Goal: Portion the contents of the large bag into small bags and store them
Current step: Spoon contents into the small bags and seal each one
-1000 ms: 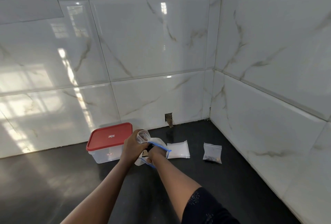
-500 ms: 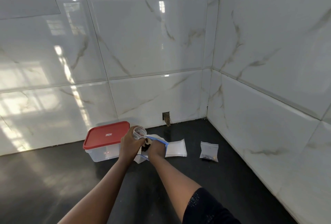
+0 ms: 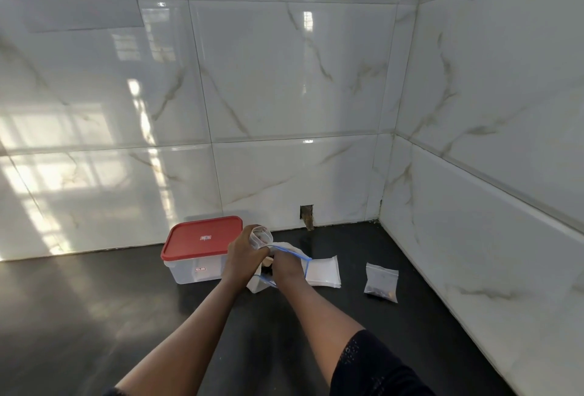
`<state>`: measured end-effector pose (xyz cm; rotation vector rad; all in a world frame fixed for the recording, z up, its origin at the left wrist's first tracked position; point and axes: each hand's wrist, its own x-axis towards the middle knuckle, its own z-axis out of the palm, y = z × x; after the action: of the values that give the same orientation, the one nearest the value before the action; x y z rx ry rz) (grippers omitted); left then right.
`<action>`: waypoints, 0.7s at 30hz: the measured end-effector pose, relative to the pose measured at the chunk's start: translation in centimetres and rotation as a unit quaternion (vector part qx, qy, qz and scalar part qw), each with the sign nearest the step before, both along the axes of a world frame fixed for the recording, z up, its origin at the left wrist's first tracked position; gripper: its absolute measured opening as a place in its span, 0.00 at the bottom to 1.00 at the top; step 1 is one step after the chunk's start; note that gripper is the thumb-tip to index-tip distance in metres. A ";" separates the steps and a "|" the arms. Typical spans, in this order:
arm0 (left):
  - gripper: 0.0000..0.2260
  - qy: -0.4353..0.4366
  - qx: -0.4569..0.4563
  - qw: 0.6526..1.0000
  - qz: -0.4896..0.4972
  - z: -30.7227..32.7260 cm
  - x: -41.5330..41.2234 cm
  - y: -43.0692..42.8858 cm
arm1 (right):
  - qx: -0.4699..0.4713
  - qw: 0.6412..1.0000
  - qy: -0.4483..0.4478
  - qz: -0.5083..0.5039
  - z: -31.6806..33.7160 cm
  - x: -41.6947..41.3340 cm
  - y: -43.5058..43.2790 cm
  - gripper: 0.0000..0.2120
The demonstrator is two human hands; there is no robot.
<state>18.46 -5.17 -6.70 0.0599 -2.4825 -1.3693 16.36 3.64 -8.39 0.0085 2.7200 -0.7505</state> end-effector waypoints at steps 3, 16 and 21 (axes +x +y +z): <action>0.19 -0.003 -0.007 1.000 0.000 -0.2 0.0 0.1 | 0.010 1.000 0.004 0.005 0.1 -0.1 0.2 0.20; 0.17 0.007 -0.016 1.000 0.005 0.4 0.9 -0.3 | 0.053 0.998 0.036 0.007 -1.0 -0.5 -0.5 0.17; 0.18 0.003 -0.015 1.000 0.005 0.3 0.9 -0.5 | 0.027 0.999 0.016 -0.019 -0.6 -0.8 -0.5 0.17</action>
<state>19.33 -5.63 -6.36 0.0623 -2.4930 -1.3263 15.61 3.14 -9.00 0.0604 2.7762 -0.6931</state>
